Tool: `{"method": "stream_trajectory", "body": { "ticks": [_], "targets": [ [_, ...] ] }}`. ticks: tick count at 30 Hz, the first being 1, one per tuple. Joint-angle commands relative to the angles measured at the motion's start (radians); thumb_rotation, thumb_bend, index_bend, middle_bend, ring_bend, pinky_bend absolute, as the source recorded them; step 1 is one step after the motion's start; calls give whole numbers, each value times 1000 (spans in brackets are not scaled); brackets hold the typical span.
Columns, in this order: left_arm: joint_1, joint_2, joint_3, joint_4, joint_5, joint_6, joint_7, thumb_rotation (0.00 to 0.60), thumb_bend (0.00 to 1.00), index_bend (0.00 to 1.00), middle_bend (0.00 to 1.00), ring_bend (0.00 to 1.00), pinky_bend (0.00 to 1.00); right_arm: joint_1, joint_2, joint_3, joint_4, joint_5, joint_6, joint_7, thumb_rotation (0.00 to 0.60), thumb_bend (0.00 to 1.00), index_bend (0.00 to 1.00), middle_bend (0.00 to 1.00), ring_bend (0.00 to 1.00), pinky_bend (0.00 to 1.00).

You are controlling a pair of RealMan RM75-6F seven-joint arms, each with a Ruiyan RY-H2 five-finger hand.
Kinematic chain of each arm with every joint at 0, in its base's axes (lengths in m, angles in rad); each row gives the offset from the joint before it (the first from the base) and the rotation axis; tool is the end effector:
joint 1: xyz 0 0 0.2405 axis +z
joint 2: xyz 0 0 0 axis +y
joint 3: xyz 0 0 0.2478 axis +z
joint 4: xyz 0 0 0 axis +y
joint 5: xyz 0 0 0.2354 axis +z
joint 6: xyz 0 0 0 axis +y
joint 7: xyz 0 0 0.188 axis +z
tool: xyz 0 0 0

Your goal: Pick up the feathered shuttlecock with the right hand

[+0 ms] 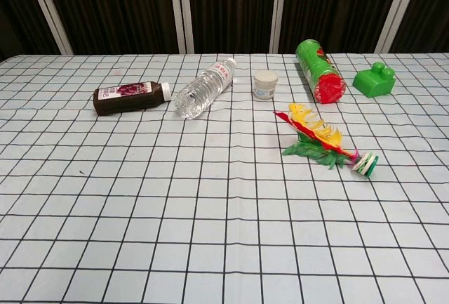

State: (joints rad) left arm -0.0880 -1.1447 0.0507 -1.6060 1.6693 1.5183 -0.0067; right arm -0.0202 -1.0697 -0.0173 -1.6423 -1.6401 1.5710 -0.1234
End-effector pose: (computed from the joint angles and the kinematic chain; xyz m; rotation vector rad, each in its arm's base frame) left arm -0.2893 0.2004 0.1008 -1.5608 -0.9055 -0.9743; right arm -0.3087 -0.1773 0.1373 1.4772 -0.7926 0.8072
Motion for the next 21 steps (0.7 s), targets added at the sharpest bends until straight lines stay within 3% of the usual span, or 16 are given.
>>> {"method": "stream_trajectory", "body": {
  "ticks": [1, 11, 16, 21],
  "targets": [
    [0, 0, 0, 0, 0, 0, 1, 600, 0, 0, 0, 0, 0, 1, 0, -1, 0, -2, -1, 1, 600, 404, 0, 0, 0, 0],
    [-1, -1, 0, -1, 1, 0, 1, 600, 0, 0, 0, 0, 0, 56, -12, 40, -88, 32, -64, 41, 600, 399, 2, 0, 0, 0],
    [-3, -2, -2, -2, -4, -7, 3, 600, 0, 0, 0, 0, 0, 154, -54, 120, -165, 86, -157, -35, 600, 399, 137, 0, 0, 0],
    [-3, 2, -3, -5, -10, -8, -10, 600, 0, 0, 0, 0, 0, 274, -163, 217, -223, 237, -277, -151, 600, 400, 283, 44, 0, 0]
  ]
}}
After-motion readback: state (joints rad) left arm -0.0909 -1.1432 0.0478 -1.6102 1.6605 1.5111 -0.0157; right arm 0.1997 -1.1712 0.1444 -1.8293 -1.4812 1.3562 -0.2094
